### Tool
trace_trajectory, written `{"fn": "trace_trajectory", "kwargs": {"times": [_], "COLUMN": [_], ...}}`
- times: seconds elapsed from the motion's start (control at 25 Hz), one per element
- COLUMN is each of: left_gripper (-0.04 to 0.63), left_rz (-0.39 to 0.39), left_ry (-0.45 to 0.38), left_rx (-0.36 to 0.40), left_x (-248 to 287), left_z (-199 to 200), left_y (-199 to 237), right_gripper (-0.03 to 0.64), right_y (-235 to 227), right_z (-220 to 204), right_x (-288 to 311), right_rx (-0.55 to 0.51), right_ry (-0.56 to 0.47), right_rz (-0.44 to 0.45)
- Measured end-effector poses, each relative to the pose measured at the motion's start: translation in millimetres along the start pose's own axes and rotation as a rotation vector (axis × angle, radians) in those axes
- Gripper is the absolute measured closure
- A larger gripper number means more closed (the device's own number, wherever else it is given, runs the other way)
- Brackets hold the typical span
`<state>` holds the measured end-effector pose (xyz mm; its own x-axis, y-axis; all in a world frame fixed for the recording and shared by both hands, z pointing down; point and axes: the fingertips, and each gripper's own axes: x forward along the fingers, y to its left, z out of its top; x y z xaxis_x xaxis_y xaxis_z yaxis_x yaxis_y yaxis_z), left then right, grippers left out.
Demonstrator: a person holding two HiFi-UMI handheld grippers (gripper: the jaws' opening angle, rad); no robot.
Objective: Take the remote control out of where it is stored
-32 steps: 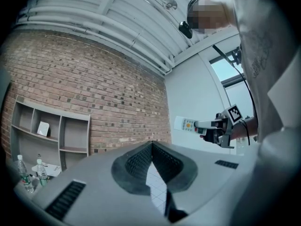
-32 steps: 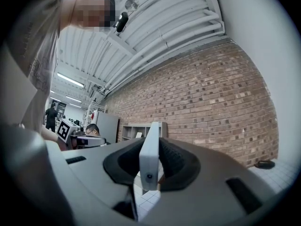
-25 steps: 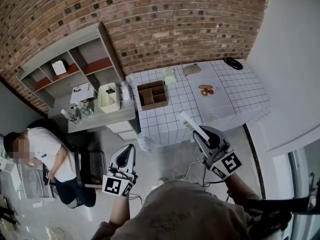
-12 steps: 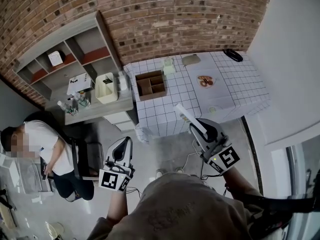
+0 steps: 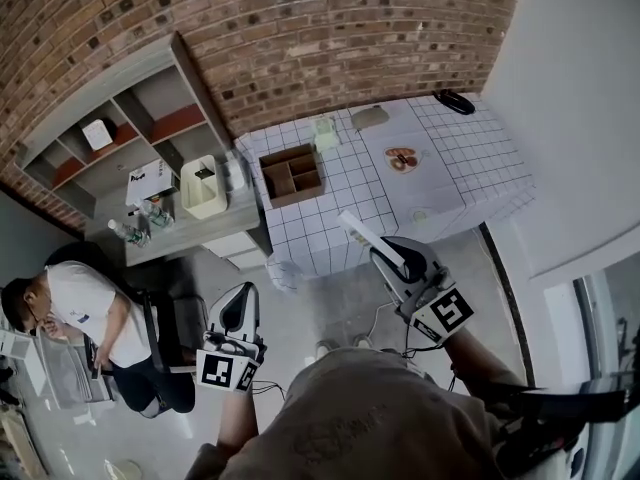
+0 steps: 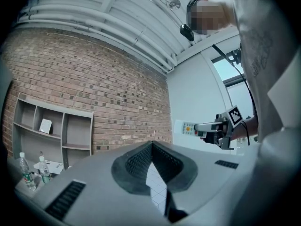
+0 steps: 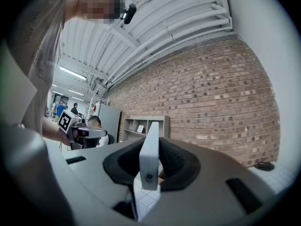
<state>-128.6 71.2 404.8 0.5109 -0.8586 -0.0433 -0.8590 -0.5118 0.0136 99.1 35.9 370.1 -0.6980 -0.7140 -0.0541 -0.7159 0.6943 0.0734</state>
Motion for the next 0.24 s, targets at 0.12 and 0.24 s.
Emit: {"fn": "trace_trajectory", "kwargs": {"times": [0.12,0.24], "left_gripper": [0.591,0.591], "left_rz": [0.002,0.018], "left_ry": [0.001,-0.005], "left_rx": [0.001,0.013], "left_x": [3.7,7.2], "left_z": [-0.5,0.3], "left_y": [2.0,4.2], "right_gripper": [0.532,0.532], "right_y": [-4.5,-9.5], "right_z": [-1.3,-3.1], "right_x": [1.6,2.5], "right_rx": [-0.001,-0.002], "right_ry": [0.002,-0.004], "right_rz": [-0.006,-0.012]}}
